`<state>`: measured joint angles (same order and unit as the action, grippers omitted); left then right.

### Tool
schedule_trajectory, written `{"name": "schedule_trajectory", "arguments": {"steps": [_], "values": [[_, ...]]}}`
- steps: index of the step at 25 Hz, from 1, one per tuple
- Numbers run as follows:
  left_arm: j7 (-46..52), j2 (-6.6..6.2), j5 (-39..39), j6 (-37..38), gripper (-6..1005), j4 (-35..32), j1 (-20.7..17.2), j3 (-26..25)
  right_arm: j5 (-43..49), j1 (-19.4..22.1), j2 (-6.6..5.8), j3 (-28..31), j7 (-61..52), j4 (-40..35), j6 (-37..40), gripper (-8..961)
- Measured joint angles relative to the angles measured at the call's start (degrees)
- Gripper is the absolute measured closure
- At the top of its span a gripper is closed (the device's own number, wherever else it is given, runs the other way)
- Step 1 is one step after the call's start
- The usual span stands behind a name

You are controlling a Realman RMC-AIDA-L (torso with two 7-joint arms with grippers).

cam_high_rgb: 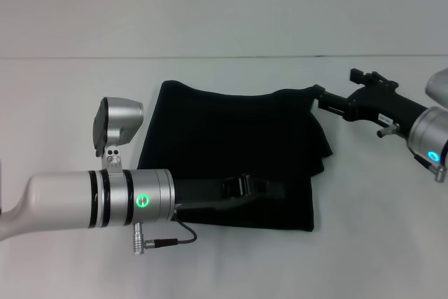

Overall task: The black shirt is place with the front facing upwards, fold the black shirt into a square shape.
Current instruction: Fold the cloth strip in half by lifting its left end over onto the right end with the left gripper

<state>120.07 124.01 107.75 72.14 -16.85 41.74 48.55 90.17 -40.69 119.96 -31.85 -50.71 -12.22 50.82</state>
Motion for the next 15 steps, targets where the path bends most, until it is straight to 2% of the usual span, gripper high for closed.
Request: {"name": "schedule_trajectory", "arguments": {"steps": [8, 13, 15], "values": [[-1.8, 0.32, -0.2, 1.4, 974, 0.5, 0.2, 0.0, 0.0, 2.2, 0.01, 4.9, 0.0, -0.6, 1.1, 6], [-5.2, 0.37, -0.8, 5.8, 910, 0.6, 0.2, 0.0, 0.0, 3.7, 0.00, 7.8, 0.0, -0.9, 3.8, 6], [-6.5, 0.31, -0.8, 8.5, 830, 0.6, 0.0, 0.0, 0.0, 4.2, -0.04, 8.6, 0.0, -0.9, 5.1, 6]]}}
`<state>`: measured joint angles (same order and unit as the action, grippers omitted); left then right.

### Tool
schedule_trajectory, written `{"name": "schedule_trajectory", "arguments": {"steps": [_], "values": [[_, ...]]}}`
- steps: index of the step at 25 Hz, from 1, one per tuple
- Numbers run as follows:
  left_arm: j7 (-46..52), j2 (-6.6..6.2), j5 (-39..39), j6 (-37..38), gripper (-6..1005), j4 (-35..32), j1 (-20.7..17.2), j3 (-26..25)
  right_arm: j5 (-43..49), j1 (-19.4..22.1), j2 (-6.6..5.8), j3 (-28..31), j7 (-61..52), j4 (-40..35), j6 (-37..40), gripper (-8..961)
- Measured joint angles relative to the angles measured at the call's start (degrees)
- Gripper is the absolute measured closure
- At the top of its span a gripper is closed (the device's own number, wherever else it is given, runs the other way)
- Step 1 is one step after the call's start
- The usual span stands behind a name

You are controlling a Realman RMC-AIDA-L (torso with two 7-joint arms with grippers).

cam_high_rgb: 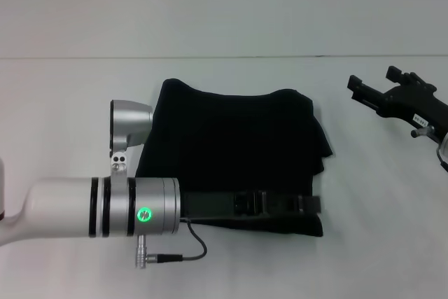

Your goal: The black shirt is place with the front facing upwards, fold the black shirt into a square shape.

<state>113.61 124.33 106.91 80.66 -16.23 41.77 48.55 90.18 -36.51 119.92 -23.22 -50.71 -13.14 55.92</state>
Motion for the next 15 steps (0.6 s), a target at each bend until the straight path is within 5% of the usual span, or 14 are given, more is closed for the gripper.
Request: {"name": "schedule_trajectory", "arguments": {"steps": [8, 15], "values": [[-8.1, -0.92, 0.2, 11.1, 466, -3.2, -2.5, -0.1, 0.6, 1.5, -0.12, -1.9, 0.5, -0.1, 7.7, 7], [-11.7, -2.23, -1.4, 10.0, 218, -10.5, -7.7, -4.1, 0.7, 3.8, 0.15, -15.2, 5.7, 0.8, 15.8, 7]]}}
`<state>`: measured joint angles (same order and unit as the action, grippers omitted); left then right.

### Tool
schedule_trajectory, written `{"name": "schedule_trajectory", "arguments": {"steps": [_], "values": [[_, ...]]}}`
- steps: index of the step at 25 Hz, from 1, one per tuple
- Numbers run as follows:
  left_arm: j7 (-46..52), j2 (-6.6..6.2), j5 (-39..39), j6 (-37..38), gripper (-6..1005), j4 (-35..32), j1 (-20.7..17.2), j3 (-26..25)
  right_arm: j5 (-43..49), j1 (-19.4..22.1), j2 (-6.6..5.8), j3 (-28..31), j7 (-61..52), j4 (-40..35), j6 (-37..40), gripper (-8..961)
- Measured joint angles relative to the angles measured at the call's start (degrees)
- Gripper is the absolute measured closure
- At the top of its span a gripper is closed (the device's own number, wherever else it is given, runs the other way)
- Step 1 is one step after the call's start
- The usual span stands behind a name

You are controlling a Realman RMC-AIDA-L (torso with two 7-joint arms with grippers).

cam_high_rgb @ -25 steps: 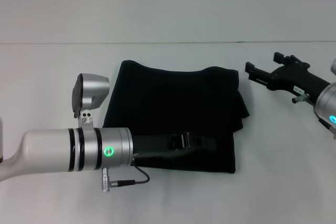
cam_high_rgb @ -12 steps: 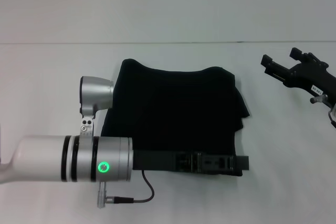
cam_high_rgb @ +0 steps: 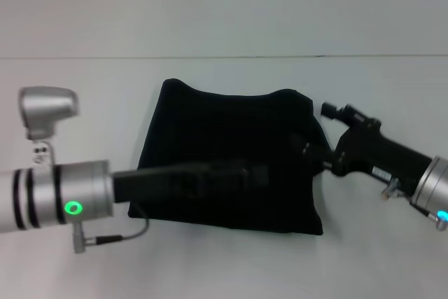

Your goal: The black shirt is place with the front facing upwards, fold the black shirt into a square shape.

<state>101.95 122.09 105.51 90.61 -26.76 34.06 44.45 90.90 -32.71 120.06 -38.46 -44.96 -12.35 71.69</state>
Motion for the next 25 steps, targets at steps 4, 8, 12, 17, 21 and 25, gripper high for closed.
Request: {"name": "schedule_trajectory", "arguments": {"steps": [4, 8, 12, 17, 21, 25], "values": [[0.1, -1.52, -0.1, -2.2, 145, 0.3, -1.1, -7.0, 0.0, 0.8, 0.03, -3.4, 0.2, 1.7, -1.7, 7], [1.0, -2.36, -0.1, -4.6, 90, 0.6, -1.8, -11.0, 0.0, 2.0, -0.08, -4.5, 0.3, 2.3, -5.8, 6], [1.9, -3.04, -0.1, -6.6, 90, 1.4, -2.1, -12.7, 0.0, 2.4, -0.18, -5.5, 0.3, 2.4, -9.2, 6], [2.4, -3.11, -0.1, -7.9, 90, 1.7, -2.0, -13.4, 0.0, 2.5, -0.19, -5.4, 0.3, 2.3, -10.5, 7], [4.6, -3.24, 0.3, -10.9, 90, 1.8, -1.7, -13.5, -0.3, 2.5, -0.18, -5.1, 0.3, 2.1, -10.5, 7], [9.9, -4.26, 0.8, -16.3, 90, 1.8, -1.1, -12.9, -0.5, 3.5, -0.23, -4.8, 0.3, 1.3, -6.7, 6]]}}
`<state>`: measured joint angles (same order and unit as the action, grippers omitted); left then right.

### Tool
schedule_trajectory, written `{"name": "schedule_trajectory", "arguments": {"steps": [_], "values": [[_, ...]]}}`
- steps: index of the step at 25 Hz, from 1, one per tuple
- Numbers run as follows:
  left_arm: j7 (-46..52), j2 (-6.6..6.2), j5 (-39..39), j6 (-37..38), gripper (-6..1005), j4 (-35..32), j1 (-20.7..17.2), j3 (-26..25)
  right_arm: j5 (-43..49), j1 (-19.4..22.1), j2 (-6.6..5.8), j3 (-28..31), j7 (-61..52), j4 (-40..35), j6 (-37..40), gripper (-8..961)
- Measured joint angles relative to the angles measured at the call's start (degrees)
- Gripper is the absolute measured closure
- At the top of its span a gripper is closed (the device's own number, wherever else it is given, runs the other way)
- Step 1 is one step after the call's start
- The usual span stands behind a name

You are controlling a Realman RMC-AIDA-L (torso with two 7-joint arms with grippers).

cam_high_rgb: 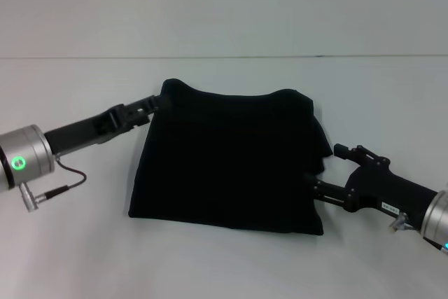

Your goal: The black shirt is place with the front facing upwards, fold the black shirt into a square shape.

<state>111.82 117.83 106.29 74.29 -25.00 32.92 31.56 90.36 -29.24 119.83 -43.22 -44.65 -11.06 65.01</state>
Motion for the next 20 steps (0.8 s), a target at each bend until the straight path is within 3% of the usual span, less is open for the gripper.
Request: {"name": "schedule_trajectory", "arguments": {"steps": [4, 8, 20], "values": [[10.4, -1.75, 2.7, -7.4, 90, 0.0, 1.1, 2.7, 0.4, 2.5, -0.17, -0.1, 0.0, -2.4, 7.2, 7], [14.8, -2.87, 4.2, -10.7, 91, 0.0, 2.5, 6.2, 3.3, 5.3, -0.24, -0.4, 0.4, -4.5, 12.7, 7], [19.3, -3.26, 9.4, -14.1, 91, 1.5, 6.6, 8.8, 9.3, 7.9, -0.10, -0.1, 1.6, -4.8, 15.2, 6]]}}
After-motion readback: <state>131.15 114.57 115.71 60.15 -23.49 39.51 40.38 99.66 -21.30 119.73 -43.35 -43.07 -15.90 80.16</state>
